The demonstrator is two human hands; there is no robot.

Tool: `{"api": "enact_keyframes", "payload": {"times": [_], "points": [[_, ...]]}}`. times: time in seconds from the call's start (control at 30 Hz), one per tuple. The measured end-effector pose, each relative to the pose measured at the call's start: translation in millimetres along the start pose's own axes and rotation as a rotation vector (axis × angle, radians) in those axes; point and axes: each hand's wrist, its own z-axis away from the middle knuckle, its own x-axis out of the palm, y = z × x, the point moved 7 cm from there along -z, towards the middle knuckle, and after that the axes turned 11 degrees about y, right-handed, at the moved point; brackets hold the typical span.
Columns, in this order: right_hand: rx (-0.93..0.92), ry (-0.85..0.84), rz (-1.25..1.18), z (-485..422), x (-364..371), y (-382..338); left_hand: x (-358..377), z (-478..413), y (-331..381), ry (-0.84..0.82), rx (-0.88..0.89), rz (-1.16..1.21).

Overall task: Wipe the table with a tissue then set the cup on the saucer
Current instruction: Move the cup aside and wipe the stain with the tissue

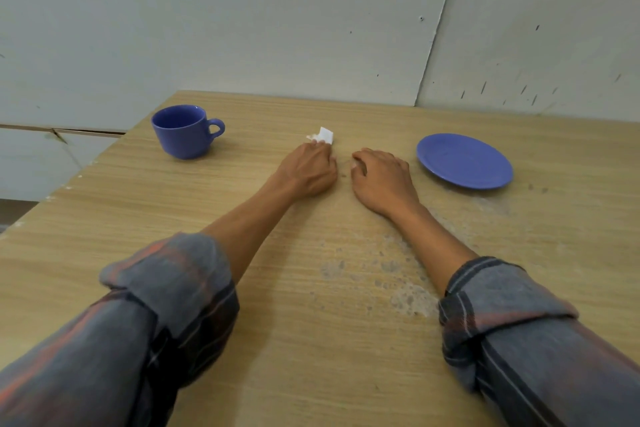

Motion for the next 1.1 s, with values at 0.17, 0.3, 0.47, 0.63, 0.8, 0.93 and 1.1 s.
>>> {"api": "enact_keyframes", "payload": {"times": [0.17,0.3,0.47,0.63,0.8,0.93,1.1], "points": [[0.004,-0.007,-0.001,0.1,0.2,-0.1,-10.7,38.5,3.0,0.014,0.107,0.054],[0.005,-0.001,0.001,0.4,-0.2,-0.4,-10.3,61.0,-1.8,-0.072,0.165,0.038],[0.005,-0.012,-0.002,0.6,1.2,0.8,-2.4,52.5,-5.0,-0.129,0.185,-0.035],[0.002,-0.003,-0.004,0.4,1.2,1.3,3.2,9.4,-7.3,-0.104,0.046,-0.038],[0.002,-0.001,-0.009,0.8,2.3,1.1,-0.8,6.7,-3.4,-0.024,-0.002,-0.022],[0.02,-0.01,-0.006,-0.7,-0.5,0.5,-8.4,30.2,2.1,0.043,0.056,-0.008],[-0.086,-0.014,-0.135,2.1,-11.9,-20.0,-19.1,58.2,-0.1,-0.032,0.119,0.036]]}}
